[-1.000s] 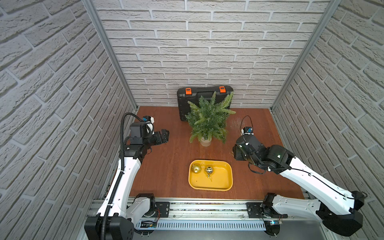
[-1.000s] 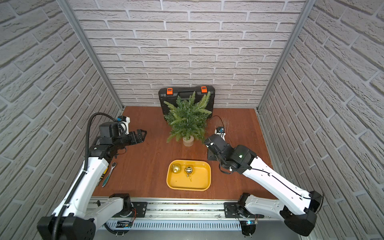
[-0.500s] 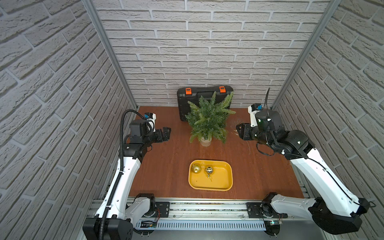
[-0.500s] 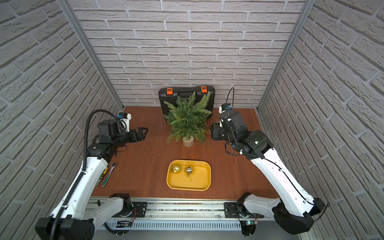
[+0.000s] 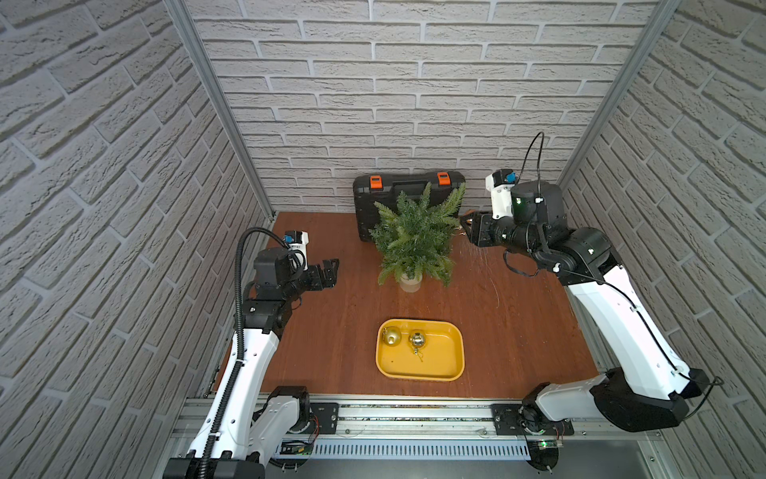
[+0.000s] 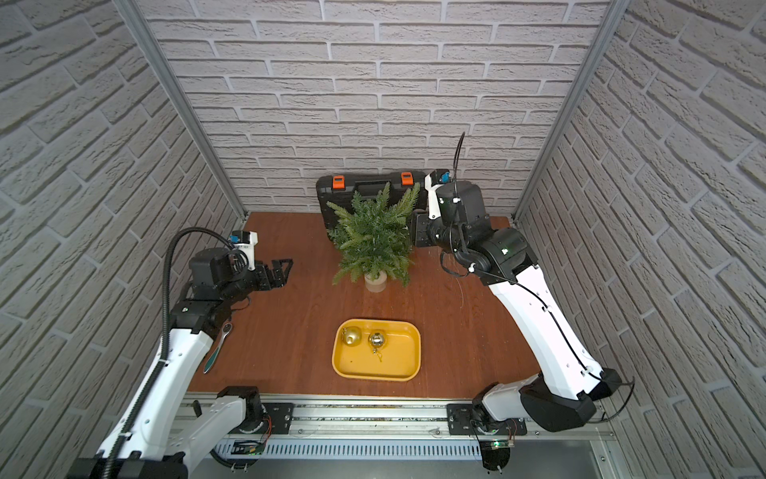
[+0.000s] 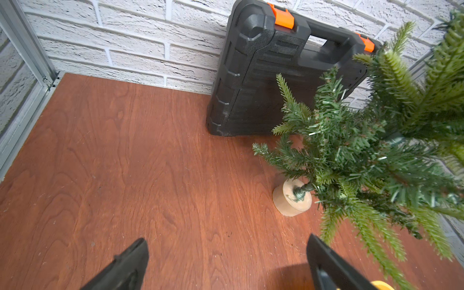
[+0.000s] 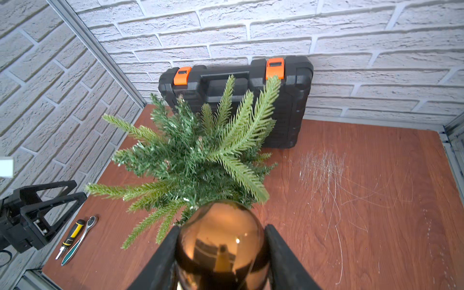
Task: Decorate the small christmas tree with ornaments
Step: Hang an ornament on the christmas tree.
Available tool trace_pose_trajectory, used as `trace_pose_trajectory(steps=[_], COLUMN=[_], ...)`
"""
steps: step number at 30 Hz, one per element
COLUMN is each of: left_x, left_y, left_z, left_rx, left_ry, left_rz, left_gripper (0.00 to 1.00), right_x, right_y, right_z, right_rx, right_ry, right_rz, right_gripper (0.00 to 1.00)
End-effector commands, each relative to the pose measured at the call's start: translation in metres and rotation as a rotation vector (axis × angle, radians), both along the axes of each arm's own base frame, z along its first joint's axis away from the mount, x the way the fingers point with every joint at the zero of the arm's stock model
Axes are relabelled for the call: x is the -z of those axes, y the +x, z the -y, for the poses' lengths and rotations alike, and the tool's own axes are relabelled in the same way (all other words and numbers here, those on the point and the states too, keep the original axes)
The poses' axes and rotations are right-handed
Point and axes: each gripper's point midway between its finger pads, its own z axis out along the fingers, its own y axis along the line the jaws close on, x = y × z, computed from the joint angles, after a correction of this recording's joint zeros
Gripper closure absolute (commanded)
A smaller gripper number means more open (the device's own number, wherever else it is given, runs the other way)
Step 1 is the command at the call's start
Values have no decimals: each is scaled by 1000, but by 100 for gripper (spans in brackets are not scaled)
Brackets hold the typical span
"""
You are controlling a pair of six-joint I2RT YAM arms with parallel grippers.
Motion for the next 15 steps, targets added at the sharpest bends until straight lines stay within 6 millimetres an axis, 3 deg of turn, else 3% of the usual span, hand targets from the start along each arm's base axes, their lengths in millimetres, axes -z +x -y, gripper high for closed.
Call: trace_pose_trajectory(steps=[1, 15], left_x=[-10, -11], left_y=[3, 1], left_z=[-3, -9], left_rx=[-4, -22], left_ry=[11, 12], left_rz=[54, 62], left_gripper=[2, 2], right_x=[-24, -40], right_y=[9, 43], right_z=[-7, -24], right_rx=[-34, -46], right_ry=[31, 31], right_rz=[73, 106], right_gripper=[50, 50])
